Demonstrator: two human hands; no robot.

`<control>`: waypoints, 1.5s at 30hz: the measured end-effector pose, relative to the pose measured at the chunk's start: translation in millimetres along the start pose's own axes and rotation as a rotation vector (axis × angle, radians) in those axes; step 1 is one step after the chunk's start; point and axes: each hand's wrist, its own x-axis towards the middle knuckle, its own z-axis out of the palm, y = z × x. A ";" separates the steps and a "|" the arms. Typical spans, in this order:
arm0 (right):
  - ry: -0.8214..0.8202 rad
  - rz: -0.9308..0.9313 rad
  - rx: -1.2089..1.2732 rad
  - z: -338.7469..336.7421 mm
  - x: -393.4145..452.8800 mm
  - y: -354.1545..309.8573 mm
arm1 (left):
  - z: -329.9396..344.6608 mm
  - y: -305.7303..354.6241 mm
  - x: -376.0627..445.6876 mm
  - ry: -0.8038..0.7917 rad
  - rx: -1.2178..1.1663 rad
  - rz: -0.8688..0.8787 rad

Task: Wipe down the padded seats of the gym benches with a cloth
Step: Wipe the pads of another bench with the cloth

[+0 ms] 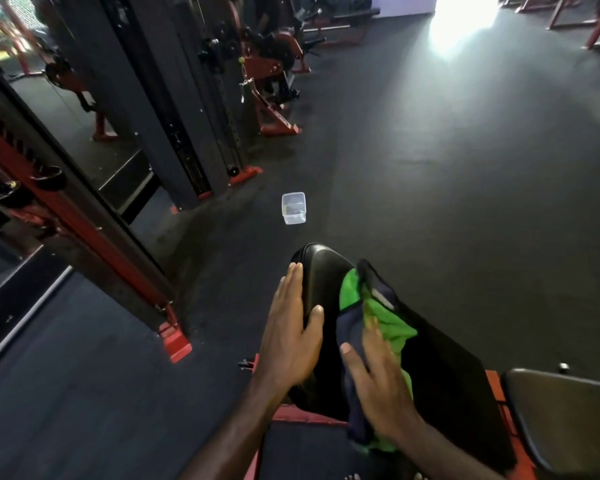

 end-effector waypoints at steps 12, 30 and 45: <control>-0.020 -0.411 -0.067 -4.7 -6.2 -8.8 | -0.5 -3.5 1.4 -0.002 -0.062 -0.024; -0.157 -0.365 -0.039 -18.0 17.7 -1.6 | 0.8 -4.5 1.6 0.013 -0.093 -0.040; 0.067 0.228 0.014 2.1 21.0 -8.4 | 6.8 -8.3 1.9 0.087 -0.022 -0.005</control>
